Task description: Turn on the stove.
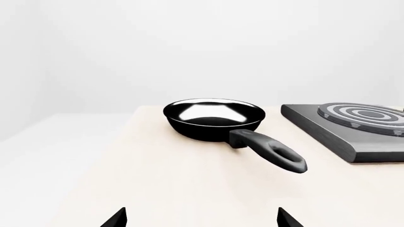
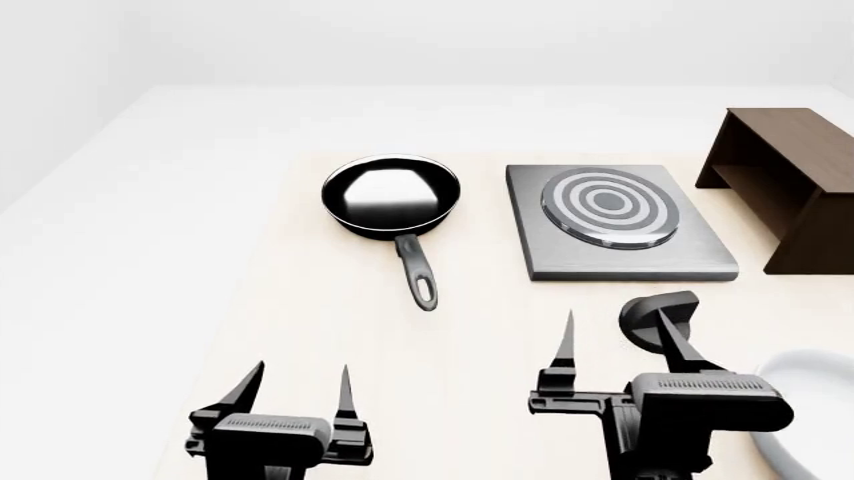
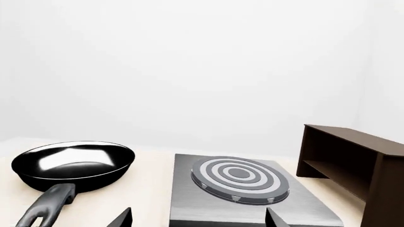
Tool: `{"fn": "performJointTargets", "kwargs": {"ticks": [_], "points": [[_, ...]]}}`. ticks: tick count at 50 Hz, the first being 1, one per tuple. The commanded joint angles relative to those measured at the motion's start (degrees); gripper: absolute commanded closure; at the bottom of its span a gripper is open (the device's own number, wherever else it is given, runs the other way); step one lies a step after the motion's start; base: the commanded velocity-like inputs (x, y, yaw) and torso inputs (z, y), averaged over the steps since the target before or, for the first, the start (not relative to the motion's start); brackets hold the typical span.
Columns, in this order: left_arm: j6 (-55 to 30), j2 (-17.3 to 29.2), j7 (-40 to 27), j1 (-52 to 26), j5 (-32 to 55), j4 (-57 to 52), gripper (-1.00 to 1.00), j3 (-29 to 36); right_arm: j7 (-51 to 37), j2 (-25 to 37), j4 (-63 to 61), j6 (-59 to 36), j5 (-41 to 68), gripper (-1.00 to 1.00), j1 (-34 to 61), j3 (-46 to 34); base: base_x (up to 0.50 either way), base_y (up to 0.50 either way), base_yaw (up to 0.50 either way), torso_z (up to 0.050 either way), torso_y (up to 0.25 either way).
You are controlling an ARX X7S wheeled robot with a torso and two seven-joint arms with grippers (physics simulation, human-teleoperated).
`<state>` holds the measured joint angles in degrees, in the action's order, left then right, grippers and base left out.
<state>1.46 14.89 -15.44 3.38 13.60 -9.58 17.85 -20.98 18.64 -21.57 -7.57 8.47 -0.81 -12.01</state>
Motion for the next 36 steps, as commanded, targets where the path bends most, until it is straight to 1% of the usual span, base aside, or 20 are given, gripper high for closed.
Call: {"fn": "performJointTargets", "kwargs": {"ticks": [1,12,29,34,36], "points": [[-0.12,0.89,-0.62,1.46,0.07,-3.47,-1.0,0.24,-1.51,0.13,-6.05,0.38,-1.66,-1.0,-3.68,-1.59,0.0,0.0,0.0,0.0,0.0],[0.49,1.0,-0.67,1.34,0.16,-2.9,-1.0,0.42,-1.6,0.18,-6.0,0.52,-1.73,-1.0,-3.7,-2.08,0.0,0.0,0.0,0.0,0.0],[-0.8,1.59,-1.18,0.82,0.37,-4.16,-1.0,0.78,-1.51,0.31,-5.65,-0.32,-1.14,-1.0,-2.65,-2.46,0.0,0.0,0.0,0.0,0.0],[-0.39,1.43,-1.07,0.33,0.18,-2.84,-1.0,1.02,-1.47,0.25,-4.83,0.04,-1.12,-1.0,-2.43,-2.67,0.0,0.0,0.0,0.0,0.0],[0.25,0.95,-1.04,-0.64,-0.33,-0.3,-1.0,1.12,-1.34,0.08,-3.51,0.36,-0.98,-1.0,-1.91,-2.68,0.0,0.0,0.0,0.0,0.0]]}}
